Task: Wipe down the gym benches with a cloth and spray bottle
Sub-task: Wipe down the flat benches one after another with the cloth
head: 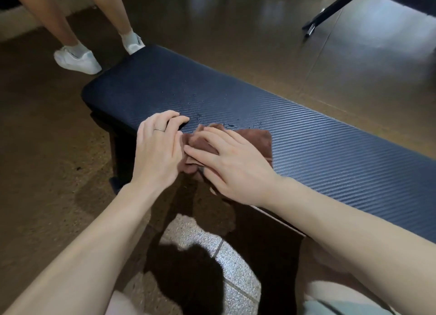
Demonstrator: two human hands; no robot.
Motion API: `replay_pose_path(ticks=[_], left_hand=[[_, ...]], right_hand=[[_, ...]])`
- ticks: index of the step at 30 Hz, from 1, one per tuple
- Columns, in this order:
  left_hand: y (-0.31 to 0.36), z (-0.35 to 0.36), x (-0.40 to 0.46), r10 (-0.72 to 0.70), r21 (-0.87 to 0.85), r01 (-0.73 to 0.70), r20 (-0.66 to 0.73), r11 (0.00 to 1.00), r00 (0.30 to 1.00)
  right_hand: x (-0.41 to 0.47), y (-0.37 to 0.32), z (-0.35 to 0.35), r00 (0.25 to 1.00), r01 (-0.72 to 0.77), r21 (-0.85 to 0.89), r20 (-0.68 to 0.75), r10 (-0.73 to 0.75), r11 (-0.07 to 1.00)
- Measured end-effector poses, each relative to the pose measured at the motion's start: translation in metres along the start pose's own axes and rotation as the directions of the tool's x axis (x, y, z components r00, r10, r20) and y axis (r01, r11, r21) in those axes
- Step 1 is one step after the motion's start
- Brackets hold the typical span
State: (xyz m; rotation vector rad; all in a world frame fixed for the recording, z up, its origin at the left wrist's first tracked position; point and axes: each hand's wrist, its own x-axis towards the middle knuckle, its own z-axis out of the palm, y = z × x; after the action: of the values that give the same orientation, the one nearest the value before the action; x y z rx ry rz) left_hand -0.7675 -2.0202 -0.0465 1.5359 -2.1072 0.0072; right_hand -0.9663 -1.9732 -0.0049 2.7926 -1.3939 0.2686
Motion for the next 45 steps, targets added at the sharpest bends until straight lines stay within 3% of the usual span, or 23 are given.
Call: replay_pose_path(ticks=[8,18,26,33,37,45], left_hand=[[0.007,0.002,0.001,-0.043,0.004,0.043,-0.026,0.999,0.999],[0.007,-0.001,0.001,-0.053,-0.004,0.053,0.007,0.999,0.999],[0.010,0.002,0.001,-0.084,-0.021,0.083,-0.020,0.996,0.996],[0.009,-0.001,0.000,-0.078,-0.019,0.078,0.000,0.997,0.997],[0.008,-0.002,0.000,-0.079,-0.018,0.079,0.019,0.997,0.997],[0.011,0.000,0.000,-0.104,-0.041,0.104,0.003,0.994,0.995]], right_hand=[[-0.078,0.020,-0.018,0.999,-0.029,0.015,0.044,0.029,0.999],[0.054,0.046,0.010,0.993,-0.084,0.062,-0.077,0.089,0.995],[-0.053,0.067,-0.017,0.987,-0.149,0.024,-0.060,0.151,0.988],[0.060,0.084,0.009,0.986,-0.148,0.007,-0.071,0.148,0.989],[0.065,0.106,0.006,0.980,-0.169,0.053,-0.098,0.173,0.984],[-0.055,0.150,-0.023,0.886,-0.452,0.051,-0.089,0.455,0.891]])
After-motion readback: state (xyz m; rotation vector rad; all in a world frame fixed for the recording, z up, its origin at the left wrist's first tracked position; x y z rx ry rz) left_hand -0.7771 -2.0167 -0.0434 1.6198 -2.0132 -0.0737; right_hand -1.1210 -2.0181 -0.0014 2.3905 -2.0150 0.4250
